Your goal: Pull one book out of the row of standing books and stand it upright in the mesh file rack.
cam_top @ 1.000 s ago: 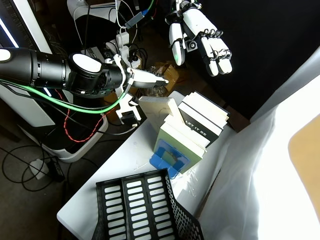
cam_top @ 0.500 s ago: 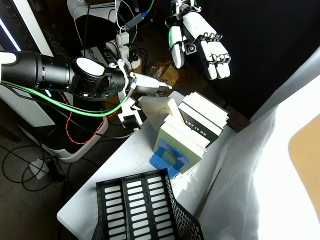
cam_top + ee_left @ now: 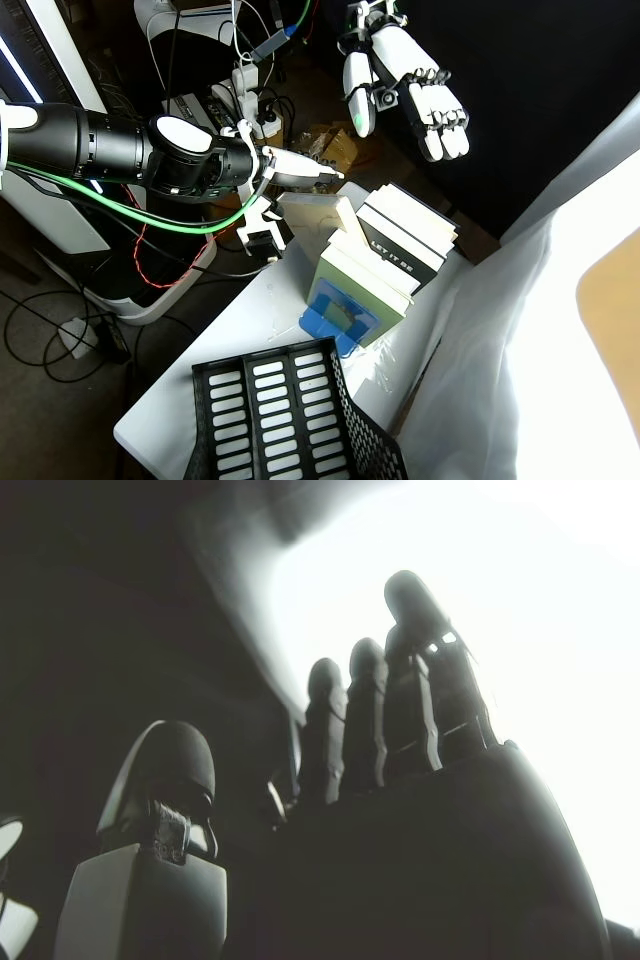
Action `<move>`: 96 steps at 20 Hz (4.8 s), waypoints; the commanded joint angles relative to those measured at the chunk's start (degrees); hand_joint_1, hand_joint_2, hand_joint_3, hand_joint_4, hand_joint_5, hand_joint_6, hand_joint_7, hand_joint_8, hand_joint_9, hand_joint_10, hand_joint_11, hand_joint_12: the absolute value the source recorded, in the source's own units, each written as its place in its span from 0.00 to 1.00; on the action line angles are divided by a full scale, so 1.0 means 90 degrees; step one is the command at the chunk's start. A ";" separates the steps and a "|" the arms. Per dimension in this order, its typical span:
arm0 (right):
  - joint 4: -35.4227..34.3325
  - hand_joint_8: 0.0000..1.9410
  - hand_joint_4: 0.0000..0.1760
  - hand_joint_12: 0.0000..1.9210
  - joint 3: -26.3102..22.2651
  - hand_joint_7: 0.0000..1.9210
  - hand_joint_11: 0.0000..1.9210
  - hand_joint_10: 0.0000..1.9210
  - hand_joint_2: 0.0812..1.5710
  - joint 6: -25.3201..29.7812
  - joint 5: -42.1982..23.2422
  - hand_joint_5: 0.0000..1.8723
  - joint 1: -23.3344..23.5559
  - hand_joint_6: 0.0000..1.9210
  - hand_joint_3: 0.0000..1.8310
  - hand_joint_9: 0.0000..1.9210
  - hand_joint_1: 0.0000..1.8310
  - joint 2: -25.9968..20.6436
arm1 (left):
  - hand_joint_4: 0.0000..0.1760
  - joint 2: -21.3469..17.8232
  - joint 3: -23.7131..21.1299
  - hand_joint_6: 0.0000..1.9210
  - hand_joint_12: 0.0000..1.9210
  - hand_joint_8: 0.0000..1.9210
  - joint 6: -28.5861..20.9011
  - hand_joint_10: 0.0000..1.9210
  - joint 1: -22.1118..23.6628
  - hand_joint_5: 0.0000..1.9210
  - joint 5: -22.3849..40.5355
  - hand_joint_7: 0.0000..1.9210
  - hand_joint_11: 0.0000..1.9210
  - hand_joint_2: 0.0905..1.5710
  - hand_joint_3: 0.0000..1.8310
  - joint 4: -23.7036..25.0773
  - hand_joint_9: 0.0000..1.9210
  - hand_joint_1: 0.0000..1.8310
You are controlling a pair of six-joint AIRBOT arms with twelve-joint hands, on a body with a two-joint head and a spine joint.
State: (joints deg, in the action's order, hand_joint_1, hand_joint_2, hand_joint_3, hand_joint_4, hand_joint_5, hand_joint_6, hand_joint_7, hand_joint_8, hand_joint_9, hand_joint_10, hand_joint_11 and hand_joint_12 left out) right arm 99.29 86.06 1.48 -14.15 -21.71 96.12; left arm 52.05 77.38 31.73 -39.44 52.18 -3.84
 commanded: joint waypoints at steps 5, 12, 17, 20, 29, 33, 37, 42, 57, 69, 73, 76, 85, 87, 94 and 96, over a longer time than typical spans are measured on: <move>-0.0062 0.00 0.00 0.00 0.0061 0.09 0.00 0.11 0.76 0.0005 -0.0045 0.09 0.0014 0.06 0.00 0.00 0.62 -0.0021 | 0.02 0.0003 0.0020 0.00 0.79 0.00 -0.0052 0.05 0.0131 0.07 0.0825 0.05 0.00 0.87 0.00 -0.0121 0.00 0.19; 0.0760 0.00 0.00 0.00 0.0212 0.09 0.00 0.11 0.76 0.0832 0.0047 0.09 -0.0081 0.06 0.00 0.00 0.62 -0.0021 | 0.05 -0.0008 0.0023 0.00 0.99 0.00 -0.0081 0.02 0.0162 0.03 0.0904 0.04 0.00 0.91 0.00 -0.0130 0.00 0.10; 0.1105 0.00 0.00 0.00 0.0297 0.09 0.00 0.11 0.76 0.1246 0.0032 0.09 -0.0140 0.06 0.00 0.00 0.62 -0.0021 | 0.00 -0.0004 0.0010 0.00 0.97 0.00 -0.0108 0.00 0.0167 0.03 0.0934 0.03 0.00 0.92 0.00 -0.0121 0.01 0.08; 0.1199 0.00 0.00 0.00 0.0317 0.09 0.00 0.11 0.76 0.1292 0.0014 0.08 -0.0170 0.06 0.00 0.00 0.62 -0.0021 | 0.00 -0.0001 0.0009 0.01 0.99 0.01 -0.0109 0.01 0.0166 0.06 0.0951 0.04 0.00 0.91 0.00 -0.0121 0.02 0.13; 0.1296 0.00 0.00 0.00 0.0357 0.09 0.00 0.11 0.76 0.1395 0.0003 0.08 -0.0169 0.06 0.00 0.00 0.62 -0.0021 | 0.00 0.0000 0.0010 0.01 0.98 0.00 -0.0110 0.02 0.0154 0.06 0.0975 0.04 0.00 0.92 0.00 -0.0130 0.01 0.13; 0.1338 0.00 0.00 0.00 0.0369 0.09 0.00 0.11 0.76 0.1470 -0.0028 0.08 -0.0169 0.06 0.00 0.00 0.62 -0.0021 | 0.00 0.0003 0.0010 0.00 1.00 0.00 -0.0110 0.04 0.0153 0.05 0.0979 0.03 0.00 0.92 0.00 -0.0130 0.00 0.10; 0.1343 0.00 0.00 0.00 0.0397 0.09 0.00 0.11 0.76 0.1482 -0.0018 0.08 -0.0168 0.06 0.00 0.00 0.62 -0.0021 | 0.00 0.0050 0.0080 0.00 0.99 0.00 -0.0145 0.05 0.0174 0.05 0.0917 0.04 0.00 0.91 0.00 -0.0110 0.00 0.12; 0.1332 0.00 0.00 0.00 0.0385 0.09 0.00 0.11 0.76 0.1546 -0.0135 0.08 -0.0153 0.06 0.00 0.00 0.62 -0.0049 | 0.00 0.0459 0.0494 0.00 0.95 0.00 -0.0420 0.02 0.0672 0.06 0.0552 0.02 0.00 0.88 0.00 0.0377 0.00 0.19; 0.0708 0.00 0.00 0.00 0.0396 0.09 0.00 0.11 0.76 0.1127 -0.0531 0.08 -0.0039 0.06 0.00 0.00 0.62 -0.0280 | 0.00 0.0846 0.0948 0.10 1.00 0.13 -0.0676 0.17 0.1631 0.00 0.0060 0.00 0.00 0.91 0.00 0.1345 0.00 0.01; 0.0595 0.00 0.00 0.00 0.0583 0.09 0.00 0.11 0.76 0.1100 -0.0442 0.08 -0.0040 0.06 0.00 0.00 0.62 -0.0348 | 0.00 0.1035 0.1153 0.24 1.00 0.42 -0.0926 0.59 0.2295 0.00 -0.0237 0.00 0.00 1.00 0.01 0.2030 0.00 0.00; 0.0487 0.00 0.00 0.00 0.0624 0.09 0.00 0.11 0.76 0.1075 -0.0579 0.08 -0.0036 0.06 0.00 0.00 0.62 -0.0349 | 0.00 0.1077 0.1250 0.24 1.00 0.42 -0.0942 0.59 0.2469 0.00 -0.0322 0.00 0.00 1.00 0.01 0.2132 0.00 0.00; 0.0357 0.00 0.00 0.00 0.0643 0.09 0.00 0.11 0.76 0.0944 -0.0798 0.08 0.0022 0.06 0.00 0.00 0.62 -0.0438 | 0.00 0.1168 0.1343 0.24 1.00 0.42 -0.1069 0.59 0.2726 0.00 -0.0460 0.00 0.00 1.00 0.01 0.2433 0.00 0.00; -0.0396 0.00 0.00 0.00 0.0549 0.09 0.00 0.11 0.76 0.0400 -0.1395 0.08 0.0204 0.06 0.00 0.00 0.62 -0.0683 | 0.00 0.1119 0.1279 0.24 1.00 0.42 -0.1277 0.59 0.3496 0.00 -0.0736 0.00 0.00 1.00 0.01 0.3307 0.00 0.00; -0.0403 0.00 0.00 0.00 0.0503 0.09 0.00 0.11 0.76 0.0400 -0.1488 0.08 0.0204 0.06 0.00 0.00 0.62 -0.0707 | 0.00 0.1115 0.1267 0.24 1.00 0.42 -0.1269 0.59 0.3540 0.00 -0.0717 0.00 0.00 1.00 0.01 0.3332 0.00 0.00; -0.0406 0.00 0.00 0.00 0.0602 0.09 0.00 0.11 0.76 0.0305 -0.1421 0.08 0.0239 0.06 0.00 0.00 0.62 -0.0703 | 0.00 0.1142 0.1266 0.24 1.00 0.42 -0.1215 0.59 0.3696 0.00 -0.0750 0.00 0.00 1.00 0.01 0.3415 0.00 0.00; -0.0406 0.00 0.00 0.00 0.0630 0.09 0.00 0.11 0.76 0.0278 -0.1383 0.08 0.0239 0.06 0.00 0.00 0.62 -0.0703 | 0.00 0.1142 0.1256 0.24 1.00 0.42 -0.1215 0.59 0.3709 0.00 -0.0741 0.00 0.00 1.00 0.01 0.3432 0.00 0.00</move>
State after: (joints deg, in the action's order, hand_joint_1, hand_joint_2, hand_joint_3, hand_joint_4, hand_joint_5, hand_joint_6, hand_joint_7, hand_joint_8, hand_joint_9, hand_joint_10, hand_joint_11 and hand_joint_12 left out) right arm 97.84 91.77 4.36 -26.26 -20.38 90.00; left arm 62.59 88.79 20.88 -7.49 39.55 29.30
